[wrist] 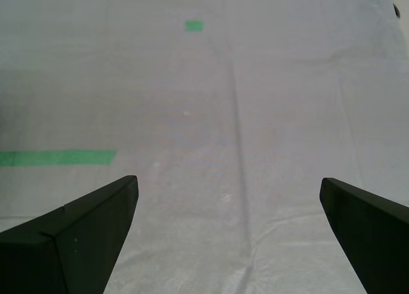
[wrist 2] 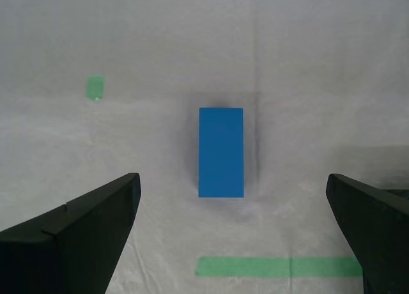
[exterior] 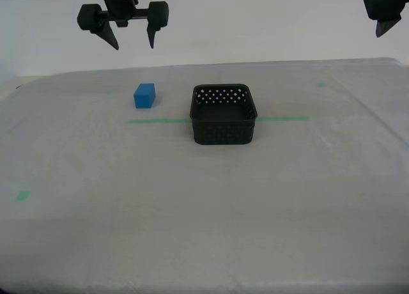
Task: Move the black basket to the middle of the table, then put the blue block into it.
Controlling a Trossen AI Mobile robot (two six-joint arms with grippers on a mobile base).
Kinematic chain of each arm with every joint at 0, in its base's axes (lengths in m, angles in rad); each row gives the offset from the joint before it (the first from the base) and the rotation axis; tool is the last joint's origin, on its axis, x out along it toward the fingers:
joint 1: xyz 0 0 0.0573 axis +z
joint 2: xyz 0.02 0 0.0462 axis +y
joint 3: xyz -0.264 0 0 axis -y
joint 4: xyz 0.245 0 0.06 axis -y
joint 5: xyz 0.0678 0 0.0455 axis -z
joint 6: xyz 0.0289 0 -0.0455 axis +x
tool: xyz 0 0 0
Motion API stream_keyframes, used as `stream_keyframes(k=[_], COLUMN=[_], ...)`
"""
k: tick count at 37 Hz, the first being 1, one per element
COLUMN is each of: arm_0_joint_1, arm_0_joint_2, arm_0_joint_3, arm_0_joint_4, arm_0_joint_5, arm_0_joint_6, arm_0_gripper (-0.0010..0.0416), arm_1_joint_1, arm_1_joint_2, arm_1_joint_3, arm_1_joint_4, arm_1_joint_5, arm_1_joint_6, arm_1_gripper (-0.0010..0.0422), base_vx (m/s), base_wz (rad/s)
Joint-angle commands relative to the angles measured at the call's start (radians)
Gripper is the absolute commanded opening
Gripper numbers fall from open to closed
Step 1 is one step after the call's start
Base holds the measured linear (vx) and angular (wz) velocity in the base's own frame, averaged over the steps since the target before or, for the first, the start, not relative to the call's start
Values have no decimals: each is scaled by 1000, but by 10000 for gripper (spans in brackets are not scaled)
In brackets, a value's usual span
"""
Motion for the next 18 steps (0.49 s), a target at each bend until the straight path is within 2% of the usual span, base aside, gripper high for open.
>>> stream_keyframes(k=[1,18], arm_0_joint_1=[1,1], arm_0_joint_2=[0,0], arm_0_joint_3=[0,0], arm_0_joint_4=[0,0], arm_0_joint_5=[3,3], arm_0_joint_6=[-1,-1], arm_0_gripper=[399,399], arm_1_joint_1=[3,13], arm_1_joint_2=[0,0], arm_1_joint_3=[-27,-138], arm_1_joint_4=[47,169], arm_1_joint_5=[1,1], arm_1_joint_6=[6,5], arm_1_gripper=[401,401], base_vx=[0,0], base_wz=[0,0])
